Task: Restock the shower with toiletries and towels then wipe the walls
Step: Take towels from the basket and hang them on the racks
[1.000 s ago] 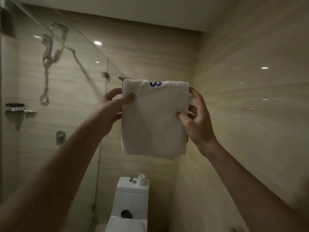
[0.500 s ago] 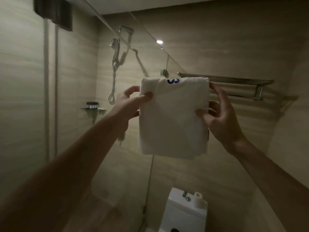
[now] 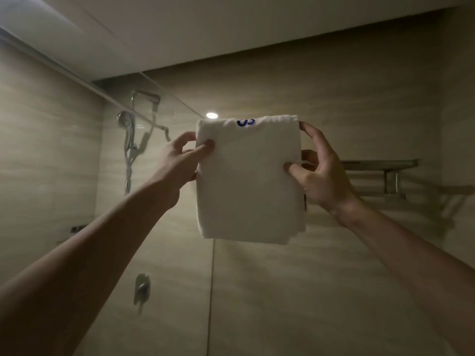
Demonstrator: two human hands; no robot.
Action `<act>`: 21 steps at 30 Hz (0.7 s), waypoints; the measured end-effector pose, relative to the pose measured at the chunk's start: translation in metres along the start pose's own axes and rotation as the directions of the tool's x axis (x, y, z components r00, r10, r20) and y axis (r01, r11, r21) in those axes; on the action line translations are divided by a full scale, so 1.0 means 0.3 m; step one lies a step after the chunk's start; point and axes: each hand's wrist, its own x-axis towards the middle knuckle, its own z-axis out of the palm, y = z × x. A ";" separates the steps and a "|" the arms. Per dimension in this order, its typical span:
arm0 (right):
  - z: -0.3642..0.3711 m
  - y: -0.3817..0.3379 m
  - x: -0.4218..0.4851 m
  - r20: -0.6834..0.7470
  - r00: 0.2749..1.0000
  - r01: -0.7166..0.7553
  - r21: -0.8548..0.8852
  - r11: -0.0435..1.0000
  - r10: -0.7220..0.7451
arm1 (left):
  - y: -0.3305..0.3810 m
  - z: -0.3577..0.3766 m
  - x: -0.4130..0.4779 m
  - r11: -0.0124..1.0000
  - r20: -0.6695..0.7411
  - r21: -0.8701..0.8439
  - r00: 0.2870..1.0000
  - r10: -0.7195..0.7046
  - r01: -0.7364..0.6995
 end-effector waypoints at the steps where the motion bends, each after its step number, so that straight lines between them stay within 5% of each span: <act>1: -0.002 0.030 0.050 -0.002 1.000 0.004 -0.004 1.000 -0.004 | -0.020 0.022 0.054 1.000 -0.002 0.005 1.000 0.017 -0.017; 11: 0.016 0.333 0.443 -0.020 1.000 -0.008 -0.198 0.980 0.004 | -0.272 0.204 0.590 0.987 0.037 0.014 0.987 0.158 -0.159; 21: 0.028 0.537 0.746 -0.173 0.982 -0.137 -0.387 0.912 0.074 | -0.483 0.371 1.064 0.981 0.275 -0.125 0.944 0.180 -0.151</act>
